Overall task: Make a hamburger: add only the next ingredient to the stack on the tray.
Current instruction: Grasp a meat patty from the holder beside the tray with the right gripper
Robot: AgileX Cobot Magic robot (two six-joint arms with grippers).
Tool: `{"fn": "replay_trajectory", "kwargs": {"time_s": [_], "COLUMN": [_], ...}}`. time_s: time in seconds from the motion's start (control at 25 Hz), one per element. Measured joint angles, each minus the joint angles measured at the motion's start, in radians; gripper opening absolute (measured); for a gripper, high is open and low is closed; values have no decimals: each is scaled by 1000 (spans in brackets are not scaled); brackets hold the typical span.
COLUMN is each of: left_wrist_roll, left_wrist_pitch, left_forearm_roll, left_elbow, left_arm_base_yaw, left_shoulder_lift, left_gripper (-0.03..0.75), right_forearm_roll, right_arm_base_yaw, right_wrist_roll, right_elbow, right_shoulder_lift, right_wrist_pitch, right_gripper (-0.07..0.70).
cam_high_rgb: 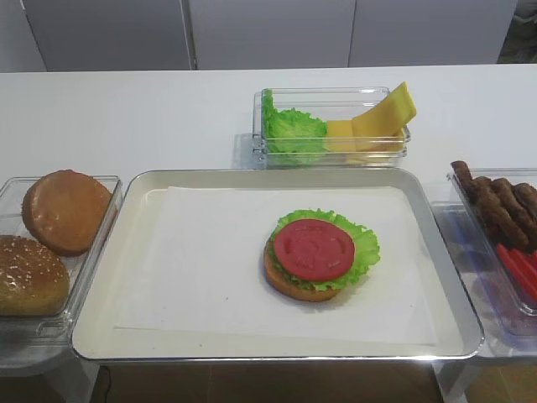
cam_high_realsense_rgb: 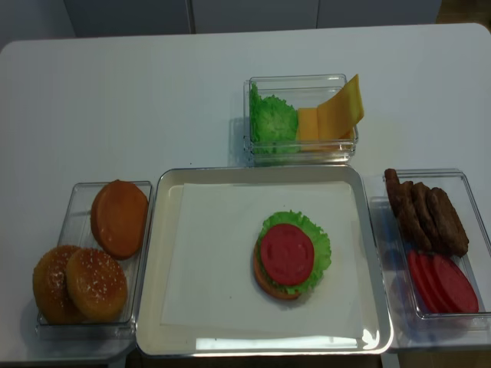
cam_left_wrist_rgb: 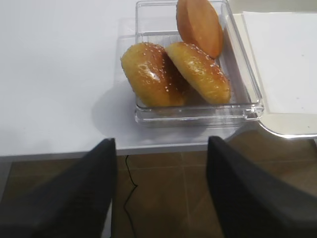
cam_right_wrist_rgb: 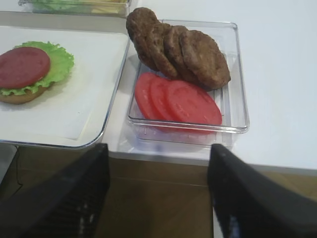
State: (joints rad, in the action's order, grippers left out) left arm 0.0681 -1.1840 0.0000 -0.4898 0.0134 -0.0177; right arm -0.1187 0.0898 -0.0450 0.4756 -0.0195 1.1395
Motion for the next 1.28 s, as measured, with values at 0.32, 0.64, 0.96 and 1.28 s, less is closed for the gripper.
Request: {"fn": "replay_trajectory", "kwargs": {"time_s": [0.32,0.64,0.96,1.28], "left_wrist_roll": [0,0,0,0], "left_wrist_pitch": [0,0,0,0], "left_forearm_roll": [0,0,0,0], "left_elbow": [0,0,0,0], "left_arm_base_yaw": [0,0,0,0], "left_shoulder_lift": [0,0,0,0], "left_gripper": [427,427,427,427], "right_forearm_roll": [0,0,0,0], "right_arm_base_yaw": [0,0,0,0], "right_wrist_roll": [0,0,0,0], "right_elbow": [0,0,0,0], "right_shoulder_lift": [0,0,0,0], "right_wrist_pitch": [0,0,0,0], "right_gripper": [484,484,484,484]}}
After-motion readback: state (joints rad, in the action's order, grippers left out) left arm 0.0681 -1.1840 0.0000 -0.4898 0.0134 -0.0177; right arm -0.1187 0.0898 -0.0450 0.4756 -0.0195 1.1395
